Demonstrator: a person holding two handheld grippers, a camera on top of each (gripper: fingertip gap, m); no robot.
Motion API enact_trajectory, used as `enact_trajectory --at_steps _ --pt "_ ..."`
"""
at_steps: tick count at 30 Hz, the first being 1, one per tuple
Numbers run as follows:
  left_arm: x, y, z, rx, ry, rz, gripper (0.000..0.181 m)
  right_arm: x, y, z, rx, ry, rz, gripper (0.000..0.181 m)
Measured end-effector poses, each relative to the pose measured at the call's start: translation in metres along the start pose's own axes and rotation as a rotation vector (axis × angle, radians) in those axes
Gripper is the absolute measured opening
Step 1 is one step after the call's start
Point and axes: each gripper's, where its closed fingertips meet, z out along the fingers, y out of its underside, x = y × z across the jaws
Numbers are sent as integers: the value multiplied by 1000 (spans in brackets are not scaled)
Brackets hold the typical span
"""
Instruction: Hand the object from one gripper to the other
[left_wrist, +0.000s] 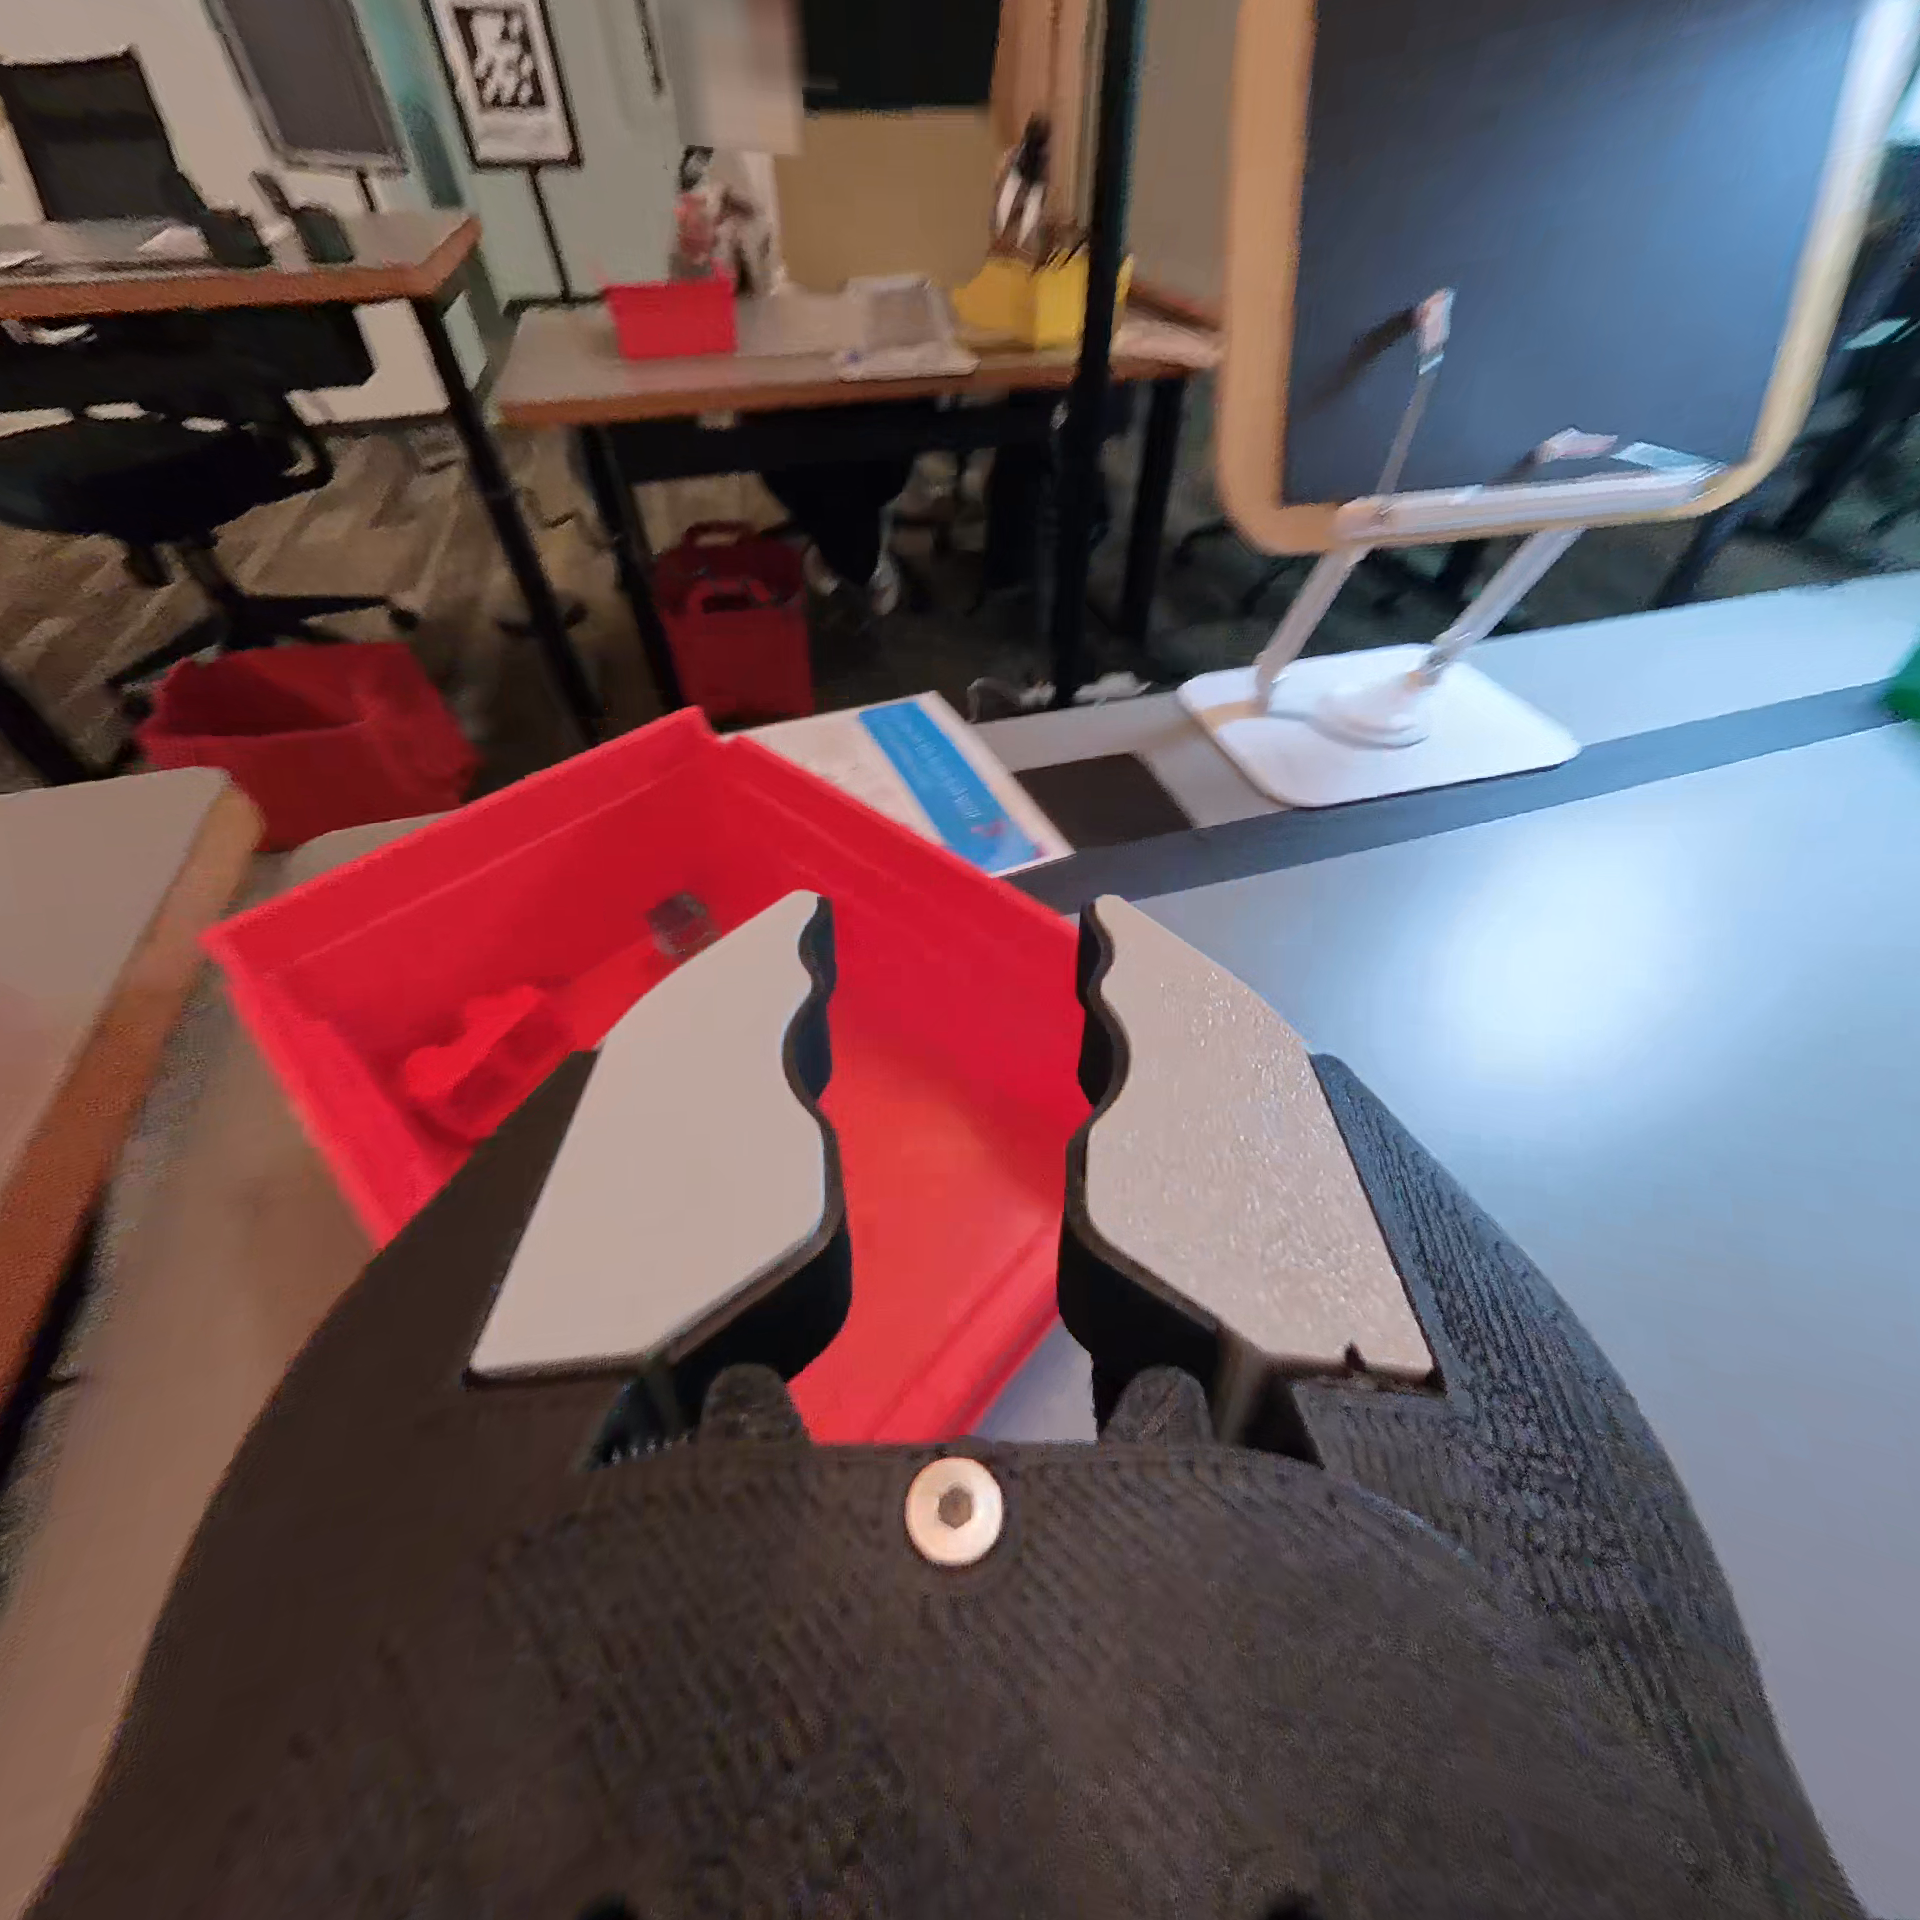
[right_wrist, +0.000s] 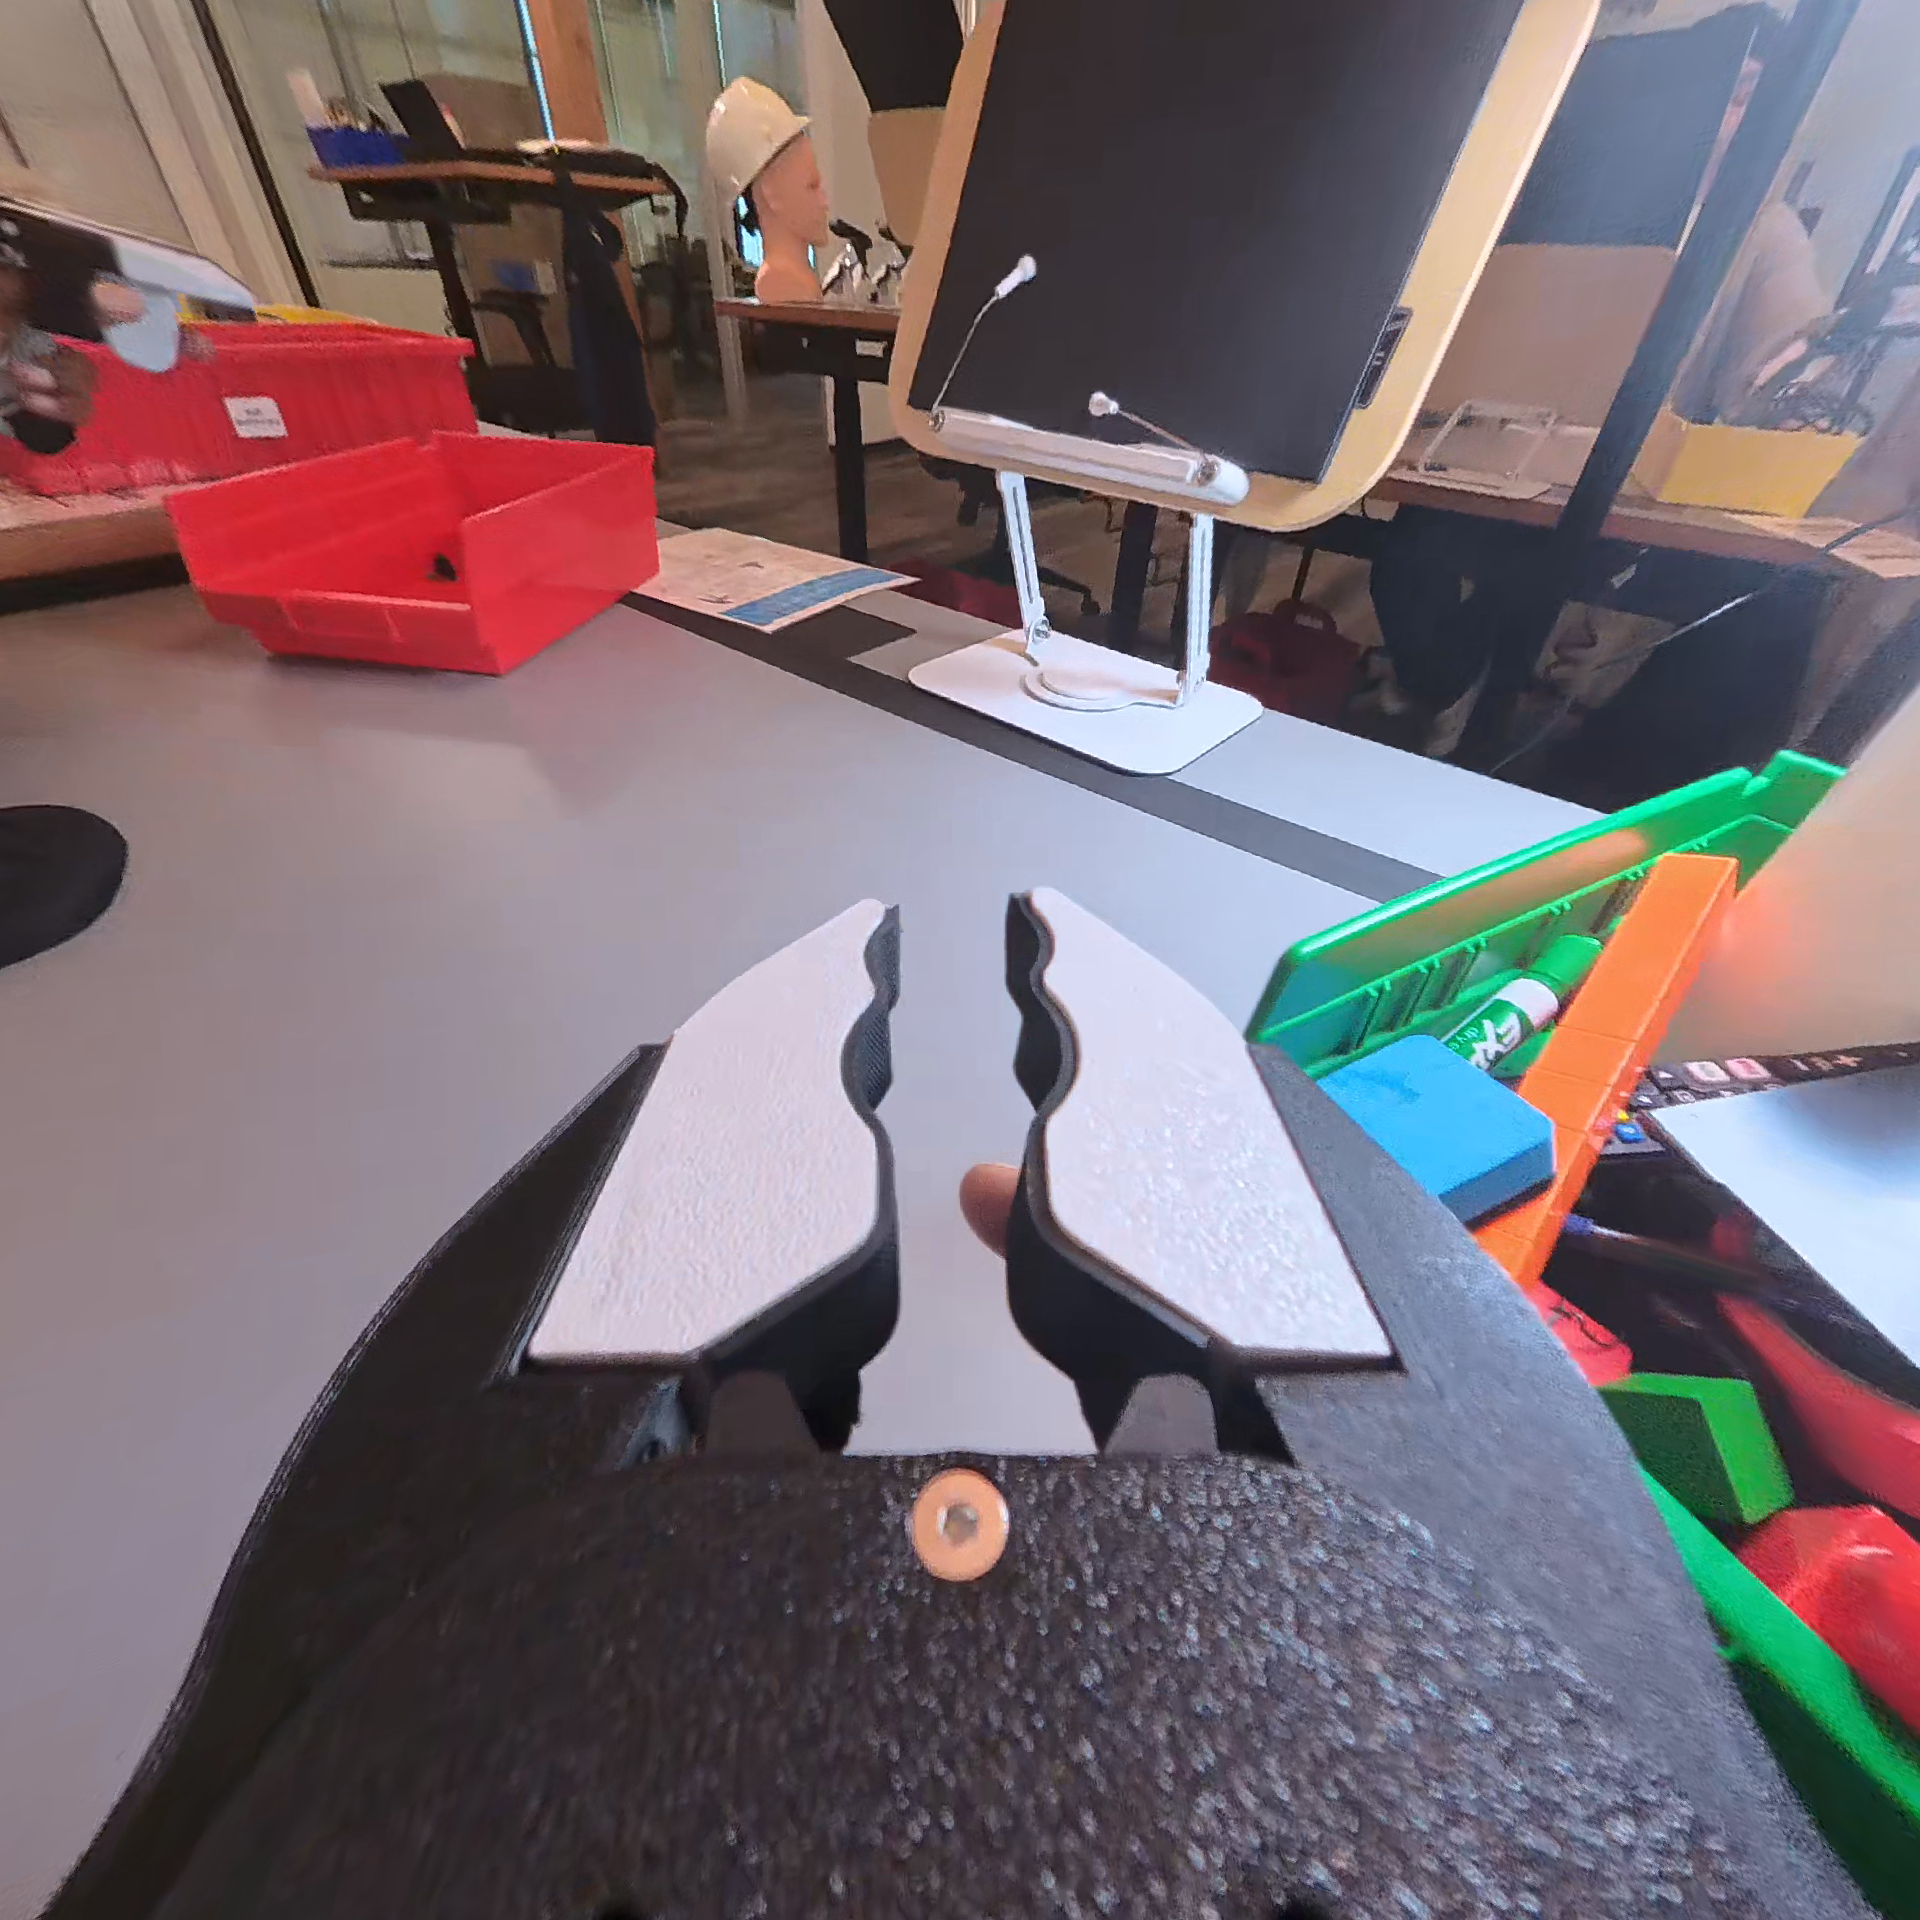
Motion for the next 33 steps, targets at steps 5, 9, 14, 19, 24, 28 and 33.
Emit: enact_trajectory --at_steps 5,9,14,19,24,28,33 --pt "-64 17 39 -309 -172 159 45 -8 -2 12 36 -13 -16 0" --pt "-100 59 65 -625 -230 273 45 -13 4 16 9 -22 -46 0" --pt "-137 122 80 -1027 -294 524 43 -13 13 21 -29 -31 -30 1" --pt "-161 160 88 -1253 -351 601 37 -12 24 26 -84 -31 -43 1" --pt "-172 175 98 -1376 -347 666 36 -11 30 35 -118 -41 -40 1" --pt "-181 185 97 -1506 -339 782 31 -11 32 44 -137 -51 -44 1" --pt "-189 185 101 -1526 -335 908 19 -12 30 53 -138 -57 -69 1"
